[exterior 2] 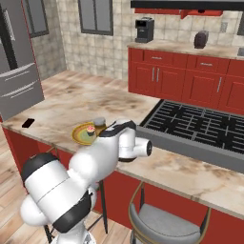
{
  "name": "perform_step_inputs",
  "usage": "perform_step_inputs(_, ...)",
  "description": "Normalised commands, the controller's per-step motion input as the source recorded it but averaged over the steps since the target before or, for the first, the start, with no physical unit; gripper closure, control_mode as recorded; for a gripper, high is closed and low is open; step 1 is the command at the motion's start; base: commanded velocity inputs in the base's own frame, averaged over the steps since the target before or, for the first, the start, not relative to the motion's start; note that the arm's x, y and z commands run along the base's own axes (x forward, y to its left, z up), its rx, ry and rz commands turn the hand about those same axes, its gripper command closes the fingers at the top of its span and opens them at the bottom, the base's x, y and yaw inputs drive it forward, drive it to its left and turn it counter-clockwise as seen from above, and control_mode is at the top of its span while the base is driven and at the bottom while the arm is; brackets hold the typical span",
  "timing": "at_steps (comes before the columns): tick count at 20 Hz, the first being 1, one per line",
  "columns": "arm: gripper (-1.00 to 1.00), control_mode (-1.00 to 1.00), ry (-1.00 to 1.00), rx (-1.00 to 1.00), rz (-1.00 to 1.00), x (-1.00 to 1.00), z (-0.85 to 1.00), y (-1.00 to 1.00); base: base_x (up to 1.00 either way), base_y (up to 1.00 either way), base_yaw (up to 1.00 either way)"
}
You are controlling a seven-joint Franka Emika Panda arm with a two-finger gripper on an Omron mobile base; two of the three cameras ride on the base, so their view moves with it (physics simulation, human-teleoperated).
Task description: Take the cinnamon bottle from the cabinet and place it on the dining table, next to the plate with the cupcake. Then take the chocolate from the dining counter and place it on the cupcake plate.
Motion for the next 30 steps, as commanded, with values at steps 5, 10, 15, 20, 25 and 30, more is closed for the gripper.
perform_step_inputs(5, 1.0, -1.0, 0.0, 0.02, 0.02, 0.31, -0.27, -0.03, 0.0, 0.0, 0.0)
perform_step_inputs(10, 1.0, -1.0, 0.0, 0.02, 0.03, 0.46, -0.22, -0.02, 0.0, 0.0, 0.0)
perform_step_inputs(15, 1.0, -1.0, 0.04, 0.02, 0.04, 0.48, -0.25, -0.01, 0.0, 0.0, 0.0)
perform_step_inputs(20, 1.0, -1.0, 0.06, 0.03, 0.0, 0.41, -0.29, -0.08, 0.0, 0.0, 0.0)
perform_step_inputs(25, 1.0, -1.0, 0.04, 0.05, 0.0, 0.33, -0.29, -0.09, 0.0, 0.0, 0.0)
perform_step_inputs(30, 1.0, -1.0, 0.0, 0.01, 0.0, 0.3, -0.29, -0.04, 0.0, 0.0, 0.0)
